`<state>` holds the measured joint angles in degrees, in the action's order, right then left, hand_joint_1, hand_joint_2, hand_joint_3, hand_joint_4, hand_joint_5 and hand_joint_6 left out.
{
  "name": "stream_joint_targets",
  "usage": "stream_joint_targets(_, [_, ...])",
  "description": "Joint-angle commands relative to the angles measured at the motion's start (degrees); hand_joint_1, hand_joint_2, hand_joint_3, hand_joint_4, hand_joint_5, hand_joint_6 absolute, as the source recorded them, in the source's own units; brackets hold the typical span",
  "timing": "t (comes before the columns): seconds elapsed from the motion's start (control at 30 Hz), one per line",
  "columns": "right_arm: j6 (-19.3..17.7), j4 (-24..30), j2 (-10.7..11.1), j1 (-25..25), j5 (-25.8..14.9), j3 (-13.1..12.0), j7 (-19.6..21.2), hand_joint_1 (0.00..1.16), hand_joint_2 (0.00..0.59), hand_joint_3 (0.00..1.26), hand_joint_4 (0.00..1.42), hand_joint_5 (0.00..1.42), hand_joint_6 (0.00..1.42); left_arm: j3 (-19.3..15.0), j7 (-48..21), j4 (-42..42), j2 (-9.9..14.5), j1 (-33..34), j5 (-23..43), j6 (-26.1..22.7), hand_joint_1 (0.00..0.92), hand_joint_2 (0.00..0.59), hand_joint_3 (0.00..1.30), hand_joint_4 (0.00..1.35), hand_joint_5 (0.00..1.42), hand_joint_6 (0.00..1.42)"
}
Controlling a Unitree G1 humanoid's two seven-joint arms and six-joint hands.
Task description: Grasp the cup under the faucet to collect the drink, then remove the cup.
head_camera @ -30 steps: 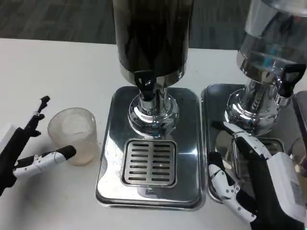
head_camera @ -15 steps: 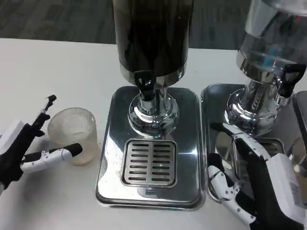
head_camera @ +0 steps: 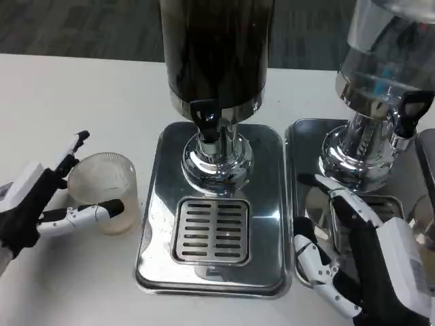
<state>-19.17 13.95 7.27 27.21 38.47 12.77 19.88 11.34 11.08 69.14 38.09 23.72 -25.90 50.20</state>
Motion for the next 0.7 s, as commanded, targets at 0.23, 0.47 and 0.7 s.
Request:
stream_joint_targets(0.23, [0.6, 1.0, -0.2, 0.9, -0.1, 0.0, 0.0, 0.34, 0.422, 0.27, 0.21, 0.19, 0.18, 2.1, -1.5, 1.6, -0.3, 1.9, -1.0, 0.2, 0.182, 0.019, 0.00, 0.00, 0.15, 0.35])
stream_joint_targets(0.47, [0.7, 1.8, 0.0, 1.4, -0.2, -0.3, -0.2, 0.34, 0.422, 0.27, 0.21, 0.19, 0.18, 3.2, -1.0, 2.3, -1.1, 2.2, -1.2, -0.6, 0.186, 0.021, 0.00, 0.00, 0.15, 0.35])
stream_joint_targets(0.7, [1.1, 2.9, 0.3, 2.3, 0.0, -0.4, -0.6, 0.34, 0.422, 0.28, 0.21, 0.20, 0.18, 4.8, 0.7, 2.2, -2.1, 2.3, -1.9, -0.2, 0.233, 0.038, 0.00, 0.00, 0.20, 0.43])
